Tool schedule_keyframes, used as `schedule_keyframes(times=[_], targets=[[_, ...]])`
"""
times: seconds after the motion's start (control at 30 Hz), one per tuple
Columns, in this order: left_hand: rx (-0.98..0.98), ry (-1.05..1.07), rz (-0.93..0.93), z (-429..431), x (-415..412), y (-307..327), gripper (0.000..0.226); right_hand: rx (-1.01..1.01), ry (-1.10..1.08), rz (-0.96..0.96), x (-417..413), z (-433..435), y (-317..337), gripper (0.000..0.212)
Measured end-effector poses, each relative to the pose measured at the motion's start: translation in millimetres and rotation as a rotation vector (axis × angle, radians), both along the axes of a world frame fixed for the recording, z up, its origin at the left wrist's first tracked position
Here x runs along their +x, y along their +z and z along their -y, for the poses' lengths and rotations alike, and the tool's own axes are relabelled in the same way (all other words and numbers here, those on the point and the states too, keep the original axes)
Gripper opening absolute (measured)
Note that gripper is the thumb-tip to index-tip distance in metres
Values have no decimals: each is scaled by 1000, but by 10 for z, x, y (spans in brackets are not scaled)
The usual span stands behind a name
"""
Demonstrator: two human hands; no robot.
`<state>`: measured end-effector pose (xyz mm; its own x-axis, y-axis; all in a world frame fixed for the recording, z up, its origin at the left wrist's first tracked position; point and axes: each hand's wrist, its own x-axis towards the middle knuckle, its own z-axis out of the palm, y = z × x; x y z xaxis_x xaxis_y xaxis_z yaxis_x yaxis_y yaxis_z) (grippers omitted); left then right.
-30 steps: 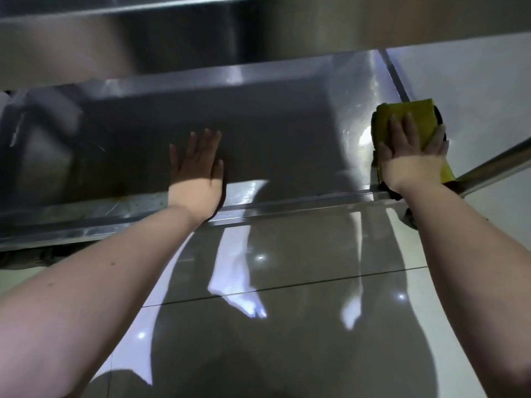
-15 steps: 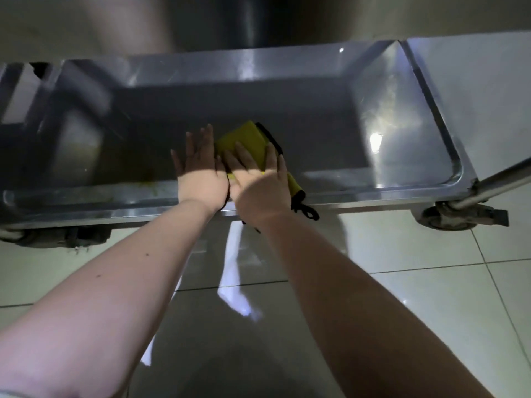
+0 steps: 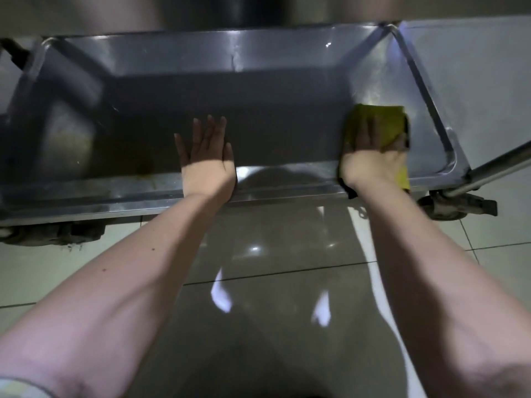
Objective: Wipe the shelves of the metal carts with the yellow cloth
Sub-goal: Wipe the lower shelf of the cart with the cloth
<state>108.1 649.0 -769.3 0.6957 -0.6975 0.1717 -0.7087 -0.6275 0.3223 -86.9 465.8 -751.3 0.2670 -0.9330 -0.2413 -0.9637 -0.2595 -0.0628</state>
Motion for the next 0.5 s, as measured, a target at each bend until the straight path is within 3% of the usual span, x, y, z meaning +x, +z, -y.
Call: schedule_keyframes(times=[0.2, 0.3, 0.37, 0.4, 0.5], targets=[[-388, 104, -313, -79, 136, 135, 45, 69, 564, 210, 1344, -1387, -42, 60], [-462, 266, -350, -251, 288, 221, 44, 263, 512, 459, 1512, -1353, 72, 56], [-332, 195, -255, -314, 337, 264, 46, 348, 385, 711, 1383, -1108, 144, 55], [-216, 100, -180, -279, 325, 274, 49, 307, 353, 734, 1299, -983, 151, 55], [135, -72, -15, 36, 72, 236, 60, 184, 419, 394, 1102, -708, 92, 55]])
